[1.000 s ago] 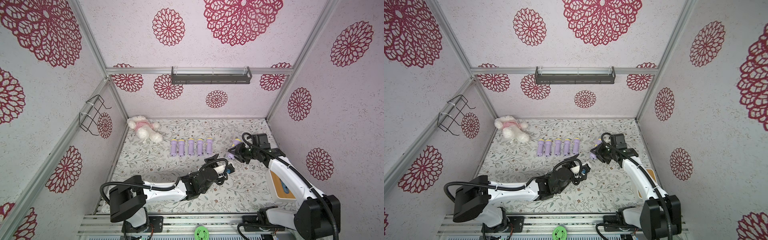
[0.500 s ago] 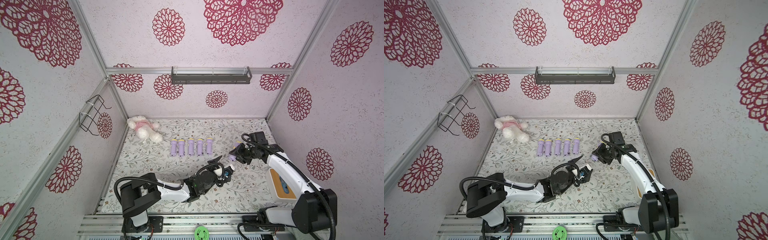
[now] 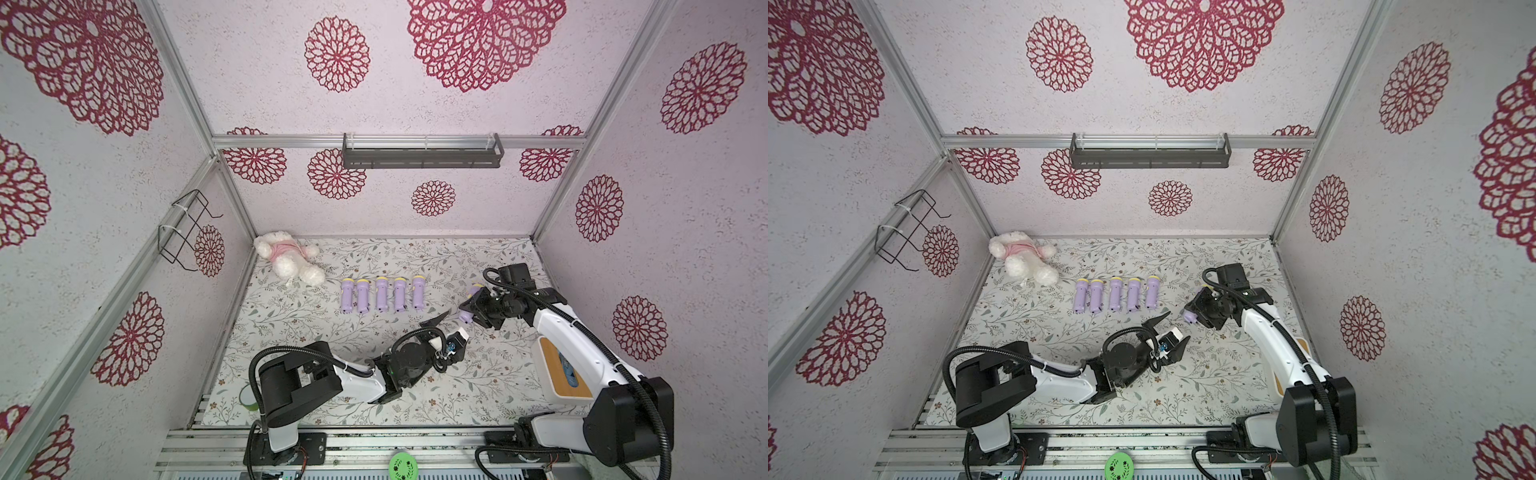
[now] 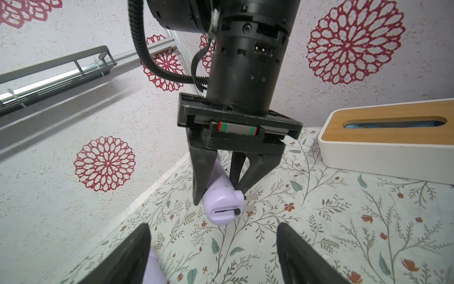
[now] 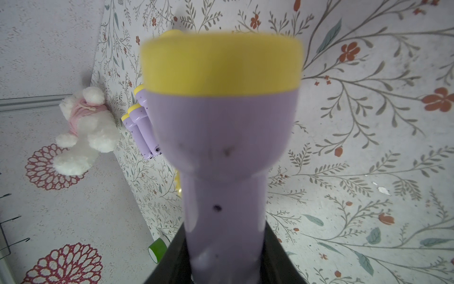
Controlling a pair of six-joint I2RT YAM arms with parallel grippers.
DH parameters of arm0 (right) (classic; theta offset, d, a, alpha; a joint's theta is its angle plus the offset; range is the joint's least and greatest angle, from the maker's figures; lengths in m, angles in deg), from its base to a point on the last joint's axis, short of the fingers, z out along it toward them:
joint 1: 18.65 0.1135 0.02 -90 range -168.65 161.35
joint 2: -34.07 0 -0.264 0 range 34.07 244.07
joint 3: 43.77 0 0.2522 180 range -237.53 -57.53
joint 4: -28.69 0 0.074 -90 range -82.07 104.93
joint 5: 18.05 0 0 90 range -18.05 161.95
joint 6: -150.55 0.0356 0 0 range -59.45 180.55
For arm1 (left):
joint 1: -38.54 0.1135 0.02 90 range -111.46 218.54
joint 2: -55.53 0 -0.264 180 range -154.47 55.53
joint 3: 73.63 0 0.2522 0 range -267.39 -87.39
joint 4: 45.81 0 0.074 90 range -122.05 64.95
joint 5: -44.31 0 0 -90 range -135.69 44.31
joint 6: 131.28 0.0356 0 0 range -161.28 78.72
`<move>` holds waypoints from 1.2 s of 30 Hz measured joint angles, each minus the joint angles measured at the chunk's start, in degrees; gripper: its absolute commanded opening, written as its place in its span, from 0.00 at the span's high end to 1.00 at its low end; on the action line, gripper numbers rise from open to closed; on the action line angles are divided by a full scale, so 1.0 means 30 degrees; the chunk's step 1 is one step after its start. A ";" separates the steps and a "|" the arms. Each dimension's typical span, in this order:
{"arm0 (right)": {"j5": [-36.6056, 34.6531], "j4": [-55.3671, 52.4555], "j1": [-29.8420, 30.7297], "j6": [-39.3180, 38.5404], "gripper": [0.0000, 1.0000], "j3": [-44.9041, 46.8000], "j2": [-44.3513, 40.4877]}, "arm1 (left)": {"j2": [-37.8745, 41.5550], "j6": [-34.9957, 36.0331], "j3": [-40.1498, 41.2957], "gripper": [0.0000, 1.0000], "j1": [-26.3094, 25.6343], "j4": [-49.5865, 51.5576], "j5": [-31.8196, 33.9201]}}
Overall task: Close the plug at the bottom of the flashlight
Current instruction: Close the plug of the flashlight.
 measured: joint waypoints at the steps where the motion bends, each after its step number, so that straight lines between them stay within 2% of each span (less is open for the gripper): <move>1: 0.0015 0.0044 0.0015 0.0007 1.00 0.0007 0.0000 | -0.0182 -0.0073 -0.0051 0.19 0.0007 -0.0007 -0.0073; 14: 0.0080 0.0583 0.0066 0.0058 1.00 0.0197 0.0000 | -0.1362 -0.0838 -0.1209 0.25 0.0138 -0.0182 -0.0860; 36: 0.0488 0.1326 0.0080 0.0168 1.00 0.0554 -0.0189 | -0.3104 -0.1122 -0.2127 0.37 0.0736 -0.0051 -0.0918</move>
